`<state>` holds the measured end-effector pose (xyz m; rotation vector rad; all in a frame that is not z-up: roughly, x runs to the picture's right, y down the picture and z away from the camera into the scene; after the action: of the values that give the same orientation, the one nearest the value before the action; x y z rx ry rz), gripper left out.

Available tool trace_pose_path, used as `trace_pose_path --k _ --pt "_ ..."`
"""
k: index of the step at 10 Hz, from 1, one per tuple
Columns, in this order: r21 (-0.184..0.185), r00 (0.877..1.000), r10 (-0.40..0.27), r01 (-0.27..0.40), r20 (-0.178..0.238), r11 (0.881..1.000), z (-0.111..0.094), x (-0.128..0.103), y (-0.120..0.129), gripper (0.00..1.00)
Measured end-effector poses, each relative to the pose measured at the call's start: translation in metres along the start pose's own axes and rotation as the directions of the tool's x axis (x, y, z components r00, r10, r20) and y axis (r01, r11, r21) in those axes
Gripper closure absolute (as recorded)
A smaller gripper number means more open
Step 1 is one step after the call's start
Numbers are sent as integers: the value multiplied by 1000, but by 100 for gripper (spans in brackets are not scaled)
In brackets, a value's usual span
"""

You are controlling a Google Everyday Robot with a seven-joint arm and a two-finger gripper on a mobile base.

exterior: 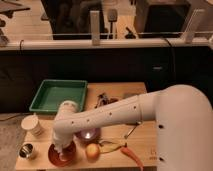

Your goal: Wipe red bowl with towel

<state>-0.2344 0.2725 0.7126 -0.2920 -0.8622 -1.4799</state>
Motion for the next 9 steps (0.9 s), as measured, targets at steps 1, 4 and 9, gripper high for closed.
trace_pose_path --k 1,4,9 --pt "15 999 -31 31 23 999 5 -8 -9 100" --pt "28 994 -72 70 77 997 16 -26 -13 100" --pt "17 987 -101 100 126 995 12 -46 -5 100"
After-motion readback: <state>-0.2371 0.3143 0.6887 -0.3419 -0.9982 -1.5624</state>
